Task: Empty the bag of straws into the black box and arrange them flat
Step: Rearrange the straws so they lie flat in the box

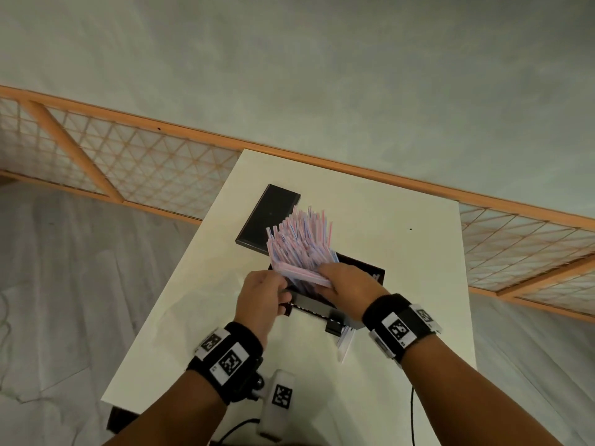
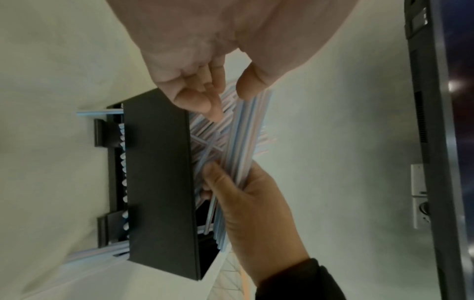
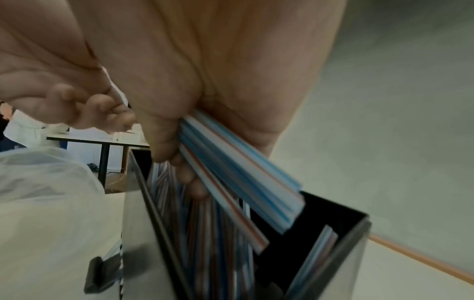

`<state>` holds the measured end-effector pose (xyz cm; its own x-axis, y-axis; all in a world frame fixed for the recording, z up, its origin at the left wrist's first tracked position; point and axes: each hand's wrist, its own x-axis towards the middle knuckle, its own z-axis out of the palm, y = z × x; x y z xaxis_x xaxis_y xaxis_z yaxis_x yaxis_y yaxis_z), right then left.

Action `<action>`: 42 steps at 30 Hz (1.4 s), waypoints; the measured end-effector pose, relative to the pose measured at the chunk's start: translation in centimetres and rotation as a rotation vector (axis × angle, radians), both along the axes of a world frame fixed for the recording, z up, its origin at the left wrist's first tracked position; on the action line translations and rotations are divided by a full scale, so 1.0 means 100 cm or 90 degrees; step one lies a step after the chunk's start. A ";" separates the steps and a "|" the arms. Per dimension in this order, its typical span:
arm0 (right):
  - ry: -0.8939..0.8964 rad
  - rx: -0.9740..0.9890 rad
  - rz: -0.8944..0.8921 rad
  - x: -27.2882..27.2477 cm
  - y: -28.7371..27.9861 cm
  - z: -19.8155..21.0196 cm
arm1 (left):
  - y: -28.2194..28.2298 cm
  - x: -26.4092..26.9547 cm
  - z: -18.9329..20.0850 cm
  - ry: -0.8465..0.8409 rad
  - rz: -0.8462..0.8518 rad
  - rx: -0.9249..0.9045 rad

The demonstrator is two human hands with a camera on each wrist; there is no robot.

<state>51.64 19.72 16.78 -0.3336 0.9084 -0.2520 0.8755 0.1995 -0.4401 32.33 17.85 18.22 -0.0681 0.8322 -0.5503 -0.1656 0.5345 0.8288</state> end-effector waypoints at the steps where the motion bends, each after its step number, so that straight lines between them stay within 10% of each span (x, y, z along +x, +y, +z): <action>1: -0.019 -0.007 -0.005 0.001 0.001 -0.005 | 0.001 -0.003 -0.002 -0.001 0.004 -0.007; 9: -0.002 0.030 -0.085 0.012 -0.007 -0.016 | 0.001 0.004 -0.006 0.029 -0.078 0.051; 17: -0.040 0.085 -0.080 0.015 -0.025 -0.033 | 0.002 0.002 -0.030 0.284 -0.083 0.196; 22: -0.027 0.044 -0.120 0.010 -0.020 -0.029 | -0.007 0.007 -0.032 0.399 -0.300 0.372; 28: 0.221 0.016 -0.300 -0.005 -0.010 -0.004 | -0.004 0.006 -0.049 0.687 -0.638 0.497; 42: 0.477 0.111 -0.432 0.032 -0.031 0.075 | 0.003 0.008 -0.056 0.786 -0.719 0.470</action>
<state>54.83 16.60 24.23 0.2472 0.9682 -0.0376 0.3398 -0.1230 -0.9324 33.11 18.14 12.64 0.5978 0.7838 -0.1684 0.7922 -0.5455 0.2736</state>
